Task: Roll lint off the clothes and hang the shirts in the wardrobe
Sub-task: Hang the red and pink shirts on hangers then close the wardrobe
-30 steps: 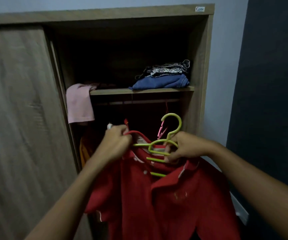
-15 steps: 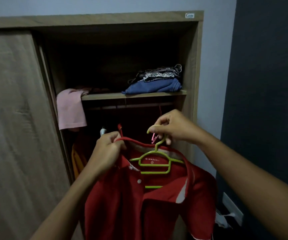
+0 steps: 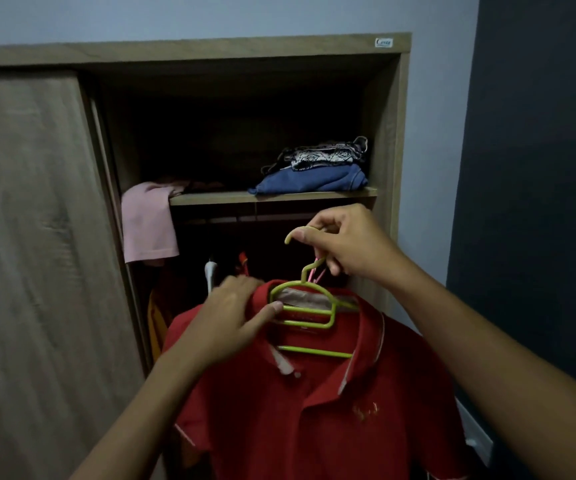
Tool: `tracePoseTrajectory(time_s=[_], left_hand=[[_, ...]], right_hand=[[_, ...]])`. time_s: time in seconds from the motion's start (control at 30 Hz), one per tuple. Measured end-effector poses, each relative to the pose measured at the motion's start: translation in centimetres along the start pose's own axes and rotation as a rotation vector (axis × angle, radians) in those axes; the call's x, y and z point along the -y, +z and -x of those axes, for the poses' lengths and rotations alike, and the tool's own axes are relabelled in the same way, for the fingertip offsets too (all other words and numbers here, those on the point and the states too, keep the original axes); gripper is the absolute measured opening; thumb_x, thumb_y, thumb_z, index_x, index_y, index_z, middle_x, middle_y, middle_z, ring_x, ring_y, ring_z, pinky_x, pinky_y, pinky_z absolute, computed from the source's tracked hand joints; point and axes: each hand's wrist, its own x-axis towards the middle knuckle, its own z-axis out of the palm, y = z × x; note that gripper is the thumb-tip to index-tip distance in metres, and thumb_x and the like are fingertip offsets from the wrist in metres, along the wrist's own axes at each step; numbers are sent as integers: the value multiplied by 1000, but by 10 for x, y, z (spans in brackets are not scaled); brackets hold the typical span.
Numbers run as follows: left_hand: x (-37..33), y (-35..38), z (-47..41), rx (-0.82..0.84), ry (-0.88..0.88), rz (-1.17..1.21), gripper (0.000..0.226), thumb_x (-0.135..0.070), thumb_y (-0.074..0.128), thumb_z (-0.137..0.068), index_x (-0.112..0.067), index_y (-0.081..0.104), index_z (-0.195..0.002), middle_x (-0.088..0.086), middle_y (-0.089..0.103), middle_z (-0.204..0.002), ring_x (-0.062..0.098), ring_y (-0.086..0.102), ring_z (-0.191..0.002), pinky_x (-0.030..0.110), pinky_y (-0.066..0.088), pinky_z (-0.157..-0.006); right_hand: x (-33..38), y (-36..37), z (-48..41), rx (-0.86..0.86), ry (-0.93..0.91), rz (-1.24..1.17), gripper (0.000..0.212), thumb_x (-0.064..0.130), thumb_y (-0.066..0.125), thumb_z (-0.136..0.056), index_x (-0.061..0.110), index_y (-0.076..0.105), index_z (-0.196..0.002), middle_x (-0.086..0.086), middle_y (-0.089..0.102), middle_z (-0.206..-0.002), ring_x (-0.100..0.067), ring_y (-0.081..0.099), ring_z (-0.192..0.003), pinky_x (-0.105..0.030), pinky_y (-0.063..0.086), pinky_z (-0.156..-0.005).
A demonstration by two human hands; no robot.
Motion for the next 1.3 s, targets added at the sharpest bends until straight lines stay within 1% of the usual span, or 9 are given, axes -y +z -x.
tracePoseTrajectory(time_s=[0.13, 0.3, 0.43, 0.6, 0.73, 0.87, 1.03, 1.13, 1.3], left_hand=[[8, 13, -5, -37, 6, 36, 48, -63, 38, -92, -18, 53, -85, -17, 43, -74, 11, 46, -74, 29, 34, -69], [22, 3, -9, -133, -33, 100, 36, -58, 47, -91, -25, 47, -75, -15, 45, -67, 3, 47, -63, 20, 32, -59], [29, 8, -10, -128, -127, 168, 39, -55, 58, -94, -20, 60, -76, -7, 56, -66, 11, 57, -64, 17, 38, -58], [34, 26, -26, -41, -225, 138, 20, -36, 74, -89, -17, 70, -94, -4, 68, -80, 6, 62, -71, 13, 40, -62], [45, 37, -38, -37, -252, 154, 25, -18, 73, -89, -10, 72, -113, 2, 74, -107, 7, 64, -97, 8, 39, -80], [59, 46, -47, -48, -301, 164, 18, -17, 71, -90, -11, 73, -106, -2, 73, -96, -4, 61, -80, -4, 36, -69], [83, 63, -62, -59, -360, 190, 13, -21, 72, -90, -12, 71, -99, -3, 71, -85, 5, 64, -80, 12, 45, -72], [101, 76, -76, -57, -405, 220, 14, -25, 72, -90, -12, 69, -95, 1, 72, -82, 13, 68, -80, 29, 54, -78], [136, 97, -109, -74, -443, 220, 18, -31, 71, -90, -14, 65, -96, 0, 69, -80, 16, 68, -79, 37, 58, -77]], right_hand=[[-6, -10, 7, 210, 31, 60, 25, 37, 69, -92, 15, 70, -104, -6, 74, -87, -16, 65, -56, -25, 48, -45], [-46, -42, 29, 460, 170, 365, 46, 57, 64, -86, 18, 73, -109, -2, 74, -102, -14, 70, -93, -41, 58, -89], [-57, -60, 37, 532, 186, 251, 40, 42, 66, -93, 3, 70, -88, -22, 68, -86, -28, 60, -71, -40, 50, -68], [-61, -55, 29, 498, 264, 279, 47, 37, 66, -95, -8, 61, -79, -8, 55, -69, -15, 46, -61, -21, 37, -55], [-80, -43, 17, 462, 358, 358, 37, 35, 69, -93, 8, 67, -69, 0, 55, -61, -5, 44, -50, -21, 35, -51], [-106, -18, 8, 393, 501, 325, 34, 32, 69, -92, 1, 75, -77, -5, 66, -67, -12, 55, -56, -25, 42, -57], [-133, 19, -8, 228, 618, 86, 37, 26, 62, -94, -9, 71, -90, -17, 65, -77, -26, 56, -59, -31, 43, -59], [-142, 40, -26, 161, 624, -42, 25, 24, 58, -94, 4, 72, -87, -19, 62, -76, -22, 55, -53, -28, 42, -54], [-161, 67, -65, 56, 632, -151, 32, 21, 52, -95, -3, 73, -93, -13, 69, -69, -17, 63, -50, -27, 49, -54]])
